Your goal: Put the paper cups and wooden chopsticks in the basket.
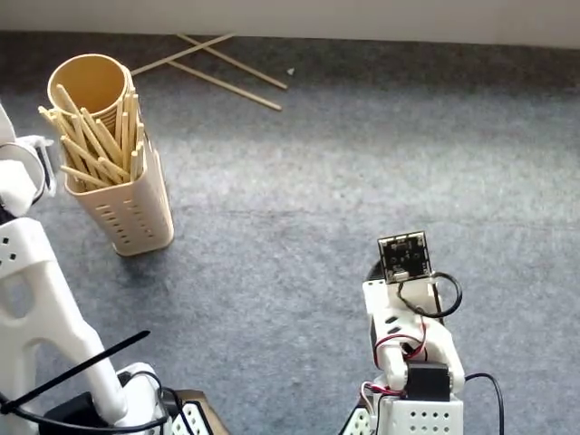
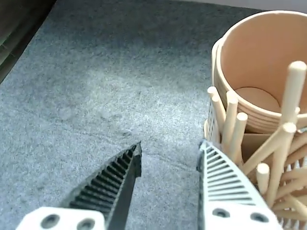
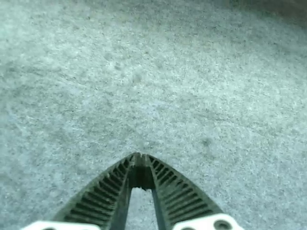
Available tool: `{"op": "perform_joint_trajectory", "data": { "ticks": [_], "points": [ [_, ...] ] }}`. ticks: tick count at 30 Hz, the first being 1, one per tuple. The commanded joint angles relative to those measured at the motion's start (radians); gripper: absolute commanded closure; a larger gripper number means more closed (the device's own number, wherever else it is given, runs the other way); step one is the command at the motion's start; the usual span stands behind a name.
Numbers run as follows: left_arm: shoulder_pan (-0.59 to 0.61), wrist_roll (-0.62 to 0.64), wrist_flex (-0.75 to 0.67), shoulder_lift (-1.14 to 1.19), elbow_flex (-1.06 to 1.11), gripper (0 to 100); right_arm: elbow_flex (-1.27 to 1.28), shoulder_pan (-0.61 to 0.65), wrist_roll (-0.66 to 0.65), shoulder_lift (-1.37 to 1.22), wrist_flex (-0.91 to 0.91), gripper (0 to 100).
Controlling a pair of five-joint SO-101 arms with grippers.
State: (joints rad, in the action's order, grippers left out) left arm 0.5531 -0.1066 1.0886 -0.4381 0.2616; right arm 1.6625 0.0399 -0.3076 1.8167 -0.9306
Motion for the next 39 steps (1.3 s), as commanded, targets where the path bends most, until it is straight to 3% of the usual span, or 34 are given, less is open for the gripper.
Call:
{"op": "perform_joint_trajectory", "data": {
  "ticks": [1,15,19,23,25,39],
  "points": [
    [-0.027,-0.006,0.009,0.001,0.039,79,0.117,0.007,-0.017,0.015,0.021,97.8],
    [-0.022,0.002,0.032,-0.056,-0.031,79,0.117,0.010,-0.068,0.015,0.019,97.8],
    [-0.016,0.003,0.181,-0.156,-0.173,79,0.117,0.010,-0.068,0.015,0.019,97.8],
    [-0.108,0.003,0.474,-0.188,-0.317,79,0.117,0.010,-0.068,0.015,0.019,97.8],
    [-0.153,0.003,0.551,-0.188,-0.349,79,0.117,0.010,-0.068,0.015,0.019,97.8],
    [-0.162,-0.005,0.181,-0.186,0.127,79,0.119,0.010,-0.068,0.015,0.019,97.8]
  ]
}}
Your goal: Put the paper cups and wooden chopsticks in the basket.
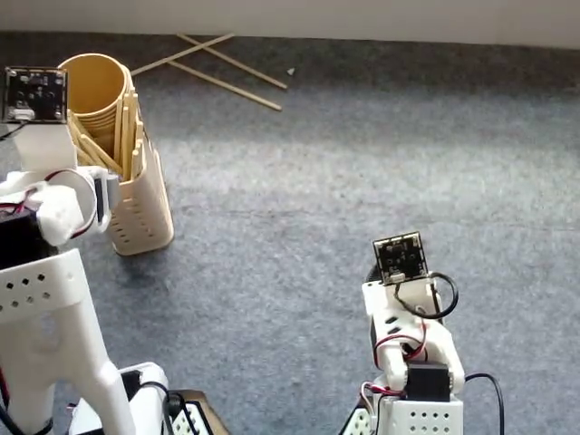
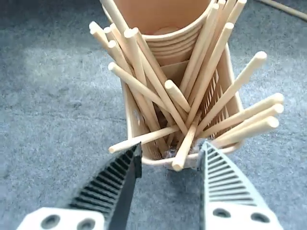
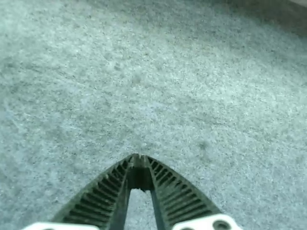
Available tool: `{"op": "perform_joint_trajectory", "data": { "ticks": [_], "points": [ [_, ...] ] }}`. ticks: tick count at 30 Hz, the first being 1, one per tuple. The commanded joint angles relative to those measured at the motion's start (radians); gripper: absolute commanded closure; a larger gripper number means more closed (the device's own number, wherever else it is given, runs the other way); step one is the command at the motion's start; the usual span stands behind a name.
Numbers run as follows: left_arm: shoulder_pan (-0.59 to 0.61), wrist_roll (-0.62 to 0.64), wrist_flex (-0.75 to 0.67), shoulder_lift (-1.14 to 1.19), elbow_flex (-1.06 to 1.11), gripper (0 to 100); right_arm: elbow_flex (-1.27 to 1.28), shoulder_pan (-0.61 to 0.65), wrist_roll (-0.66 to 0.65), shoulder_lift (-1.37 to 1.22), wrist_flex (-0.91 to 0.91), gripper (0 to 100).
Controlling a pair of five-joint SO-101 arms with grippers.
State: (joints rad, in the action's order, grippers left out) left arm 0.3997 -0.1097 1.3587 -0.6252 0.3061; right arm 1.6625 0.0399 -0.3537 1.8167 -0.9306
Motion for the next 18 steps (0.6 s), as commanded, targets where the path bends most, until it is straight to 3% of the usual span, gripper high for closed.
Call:
{"op": "perform_joint_trajectory", "data": {
  "ticks": [1,6,10,13,18],
  "points": [
    [-0.008,-0.002,-0.124,0.001,0.120,79,0.119,0.010,-0.021,0.015,0.019,97.8],
    [-0.007,-0.002,-0.241,-0.002,0.240,79,0.119,0.010,-0.021,0.015,0.019,97.8],
    [0.035,0.006,-0.117,-0.008,0.124,79,0.119,0.010,-0.021,0.015,0.019,97.8],
    [0.133,0.086,-0.025,-0.008,-0.038,79,0.119,0.010,-0.021,0.015,0.019,97.8],
    [0.202,0.060,-0.012,0.001,-0.137,79,0.119,0.010,-0.021,0.015,0.019,97.8]
  ]
}}
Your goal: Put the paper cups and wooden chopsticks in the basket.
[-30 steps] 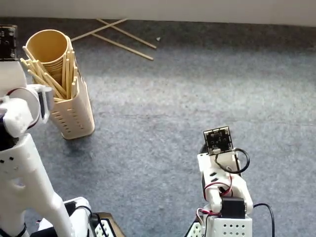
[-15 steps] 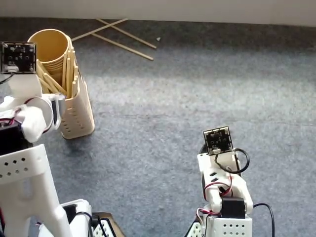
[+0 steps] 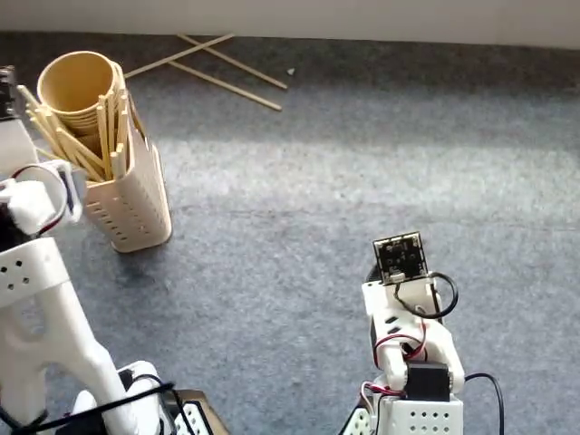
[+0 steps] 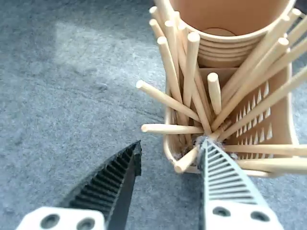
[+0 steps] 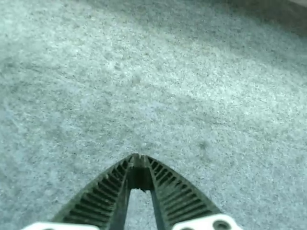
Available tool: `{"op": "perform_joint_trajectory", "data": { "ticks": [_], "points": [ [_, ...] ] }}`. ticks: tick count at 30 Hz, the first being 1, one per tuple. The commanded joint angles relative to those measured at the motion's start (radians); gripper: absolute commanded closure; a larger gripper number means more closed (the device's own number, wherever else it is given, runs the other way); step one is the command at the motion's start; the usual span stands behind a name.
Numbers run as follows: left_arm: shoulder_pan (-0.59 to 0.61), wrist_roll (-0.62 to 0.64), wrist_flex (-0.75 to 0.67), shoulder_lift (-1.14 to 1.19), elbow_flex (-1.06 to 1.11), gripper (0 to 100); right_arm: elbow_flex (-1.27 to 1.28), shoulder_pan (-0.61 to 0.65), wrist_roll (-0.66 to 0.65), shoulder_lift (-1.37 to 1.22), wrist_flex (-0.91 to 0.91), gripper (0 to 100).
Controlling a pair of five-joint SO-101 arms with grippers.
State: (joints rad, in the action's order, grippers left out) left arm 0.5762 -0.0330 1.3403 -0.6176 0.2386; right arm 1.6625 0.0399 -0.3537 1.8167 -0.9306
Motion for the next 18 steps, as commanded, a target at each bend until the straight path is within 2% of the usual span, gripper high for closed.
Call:
{"op": "perform_joint_trajectory", "data": {
  "ticks": [1,6,11,18],
  "points": [
    [0.025,-0.025,0.008,-0.008,-0.087,79,0.119,0.010,-0.021,0.015,0.019,97.8],
    [-0.008,-0.028,0.006,0.028,-0.108,79,0.120,0.010,-0.021,0.015,0.019,97.8],
    [-0.033,-0.028,-0.002,0.200,-0.114,79,0.120,0.010,-0.021,0.015,0.019,97.8],
    [-0.070,-0.028,-0.130,0.433,-0.114,79,0.120,0.010,-0.021,0.015,0.019,97.8]
  ]
}}
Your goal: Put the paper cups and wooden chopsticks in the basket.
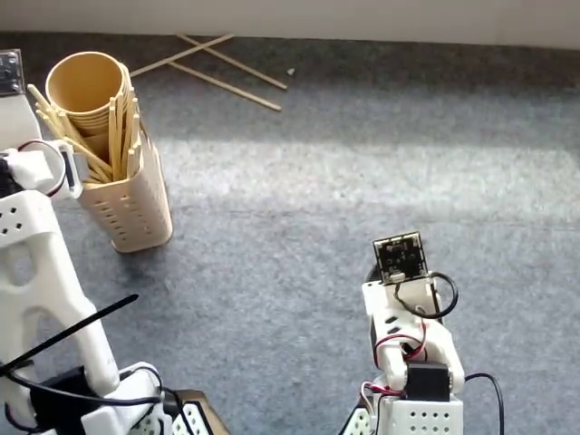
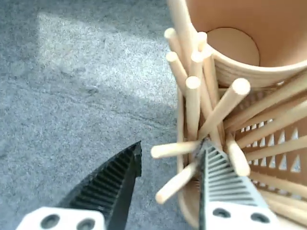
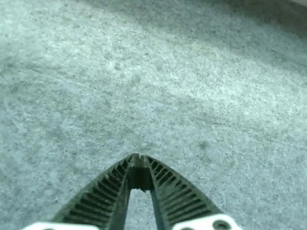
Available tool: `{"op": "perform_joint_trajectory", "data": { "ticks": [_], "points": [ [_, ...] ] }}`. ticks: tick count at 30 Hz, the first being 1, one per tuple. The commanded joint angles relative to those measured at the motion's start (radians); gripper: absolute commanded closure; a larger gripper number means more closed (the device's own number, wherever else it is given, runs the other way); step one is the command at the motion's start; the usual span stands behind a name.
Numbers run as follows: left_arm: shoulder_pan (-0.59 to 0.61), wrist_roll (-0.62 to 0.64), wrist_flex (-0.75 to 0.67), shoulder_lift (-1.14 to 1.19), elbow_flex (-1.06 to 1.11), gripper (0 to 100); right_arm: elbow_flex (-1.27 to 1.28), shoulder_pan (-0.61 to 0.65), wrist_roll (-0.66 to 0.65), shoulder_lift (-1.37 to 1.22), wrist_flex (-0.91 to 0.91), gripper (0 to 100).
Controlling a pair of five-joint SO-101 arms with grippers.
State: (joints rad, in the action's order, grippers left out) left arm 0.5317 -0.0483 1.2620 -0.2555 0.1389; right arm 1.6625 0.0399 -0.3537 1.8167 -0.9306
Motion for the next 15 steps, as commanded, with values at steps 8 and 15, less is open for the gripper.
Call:
{"op": "perform_joint_trajectory", "data": {
  "ticks": [8,15],
  "points": [
    [-0.104,-0.097,-0.086,0.154,-0.015,100,0.120,0.010,-0.021,0.015,0.019,97.8],
    [-0.154,-0.097,-0.074,0.154,-0.013,100,0.120,0.010,-0.020,0.015,0.019,97.8]
  ]
}}
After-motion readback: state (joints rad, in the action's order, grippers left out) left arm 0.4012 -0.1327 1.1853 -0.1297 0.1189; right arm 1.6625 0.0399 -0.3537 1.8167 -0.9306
